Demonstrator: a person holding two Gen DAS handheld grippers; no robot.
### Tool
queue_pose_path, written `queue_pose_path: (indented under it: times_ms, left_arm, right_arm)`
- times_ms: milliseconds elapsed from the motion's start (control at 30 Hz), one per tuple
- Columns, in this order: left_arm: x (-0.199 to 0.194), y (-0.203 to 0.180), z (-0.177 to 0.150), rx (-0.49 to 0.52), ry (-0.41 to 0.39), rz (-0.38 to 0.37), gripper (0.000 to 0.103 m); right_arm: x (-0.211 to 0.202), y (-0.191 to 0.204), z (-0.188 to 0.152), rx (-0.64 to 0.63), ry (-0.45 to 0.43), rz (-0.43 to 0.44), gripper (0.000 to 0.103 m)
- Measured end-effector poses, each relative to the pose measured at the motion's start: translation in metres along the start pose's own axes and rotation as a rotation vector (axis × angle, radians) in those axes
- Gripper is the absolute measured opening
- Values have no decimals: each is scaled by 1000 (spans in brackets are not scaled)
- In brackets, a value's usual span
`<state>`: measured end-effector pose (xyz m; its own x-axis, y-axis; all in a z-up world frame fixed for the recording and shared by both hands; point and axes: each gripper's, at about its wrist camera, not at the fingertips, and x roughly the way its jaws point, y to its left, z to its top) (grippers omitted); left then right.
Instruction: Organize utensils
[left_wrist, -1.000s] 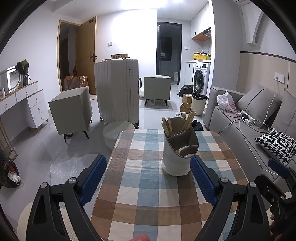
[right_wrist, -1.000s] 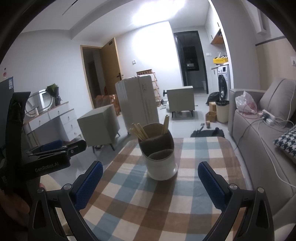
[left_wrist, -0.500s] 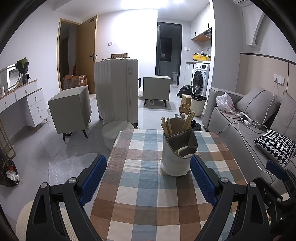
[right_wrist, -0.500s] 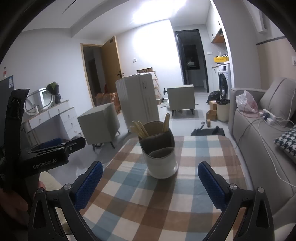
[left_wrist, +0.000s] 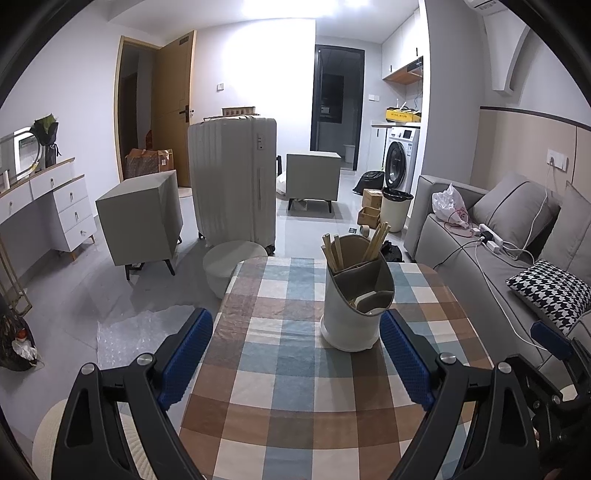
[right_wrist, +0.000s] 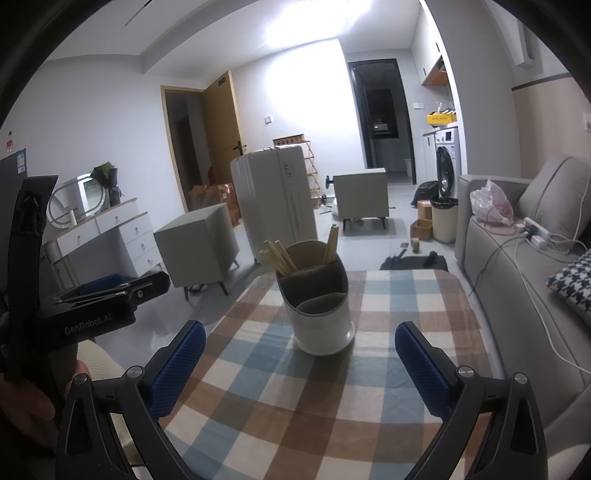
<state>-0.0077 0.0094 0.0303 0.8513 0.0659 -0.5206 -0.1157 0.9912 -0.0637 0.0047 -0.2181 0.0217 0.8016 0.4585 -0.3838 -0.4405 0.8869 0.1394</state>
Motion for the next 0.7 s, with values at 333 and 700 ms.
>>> queue_pose_path:
  times_ms: [333, 700]
  left_arm:
    - [-1, 0, 0, -1, -3, 7, 89]
    - [-1, 0, -1, -5, -2, 7, 89]
  right_arm:
    - [0, 1, 0, -1, 1, -2, 103]
    - [0, 1, 0, -1, 0, -2, 103]
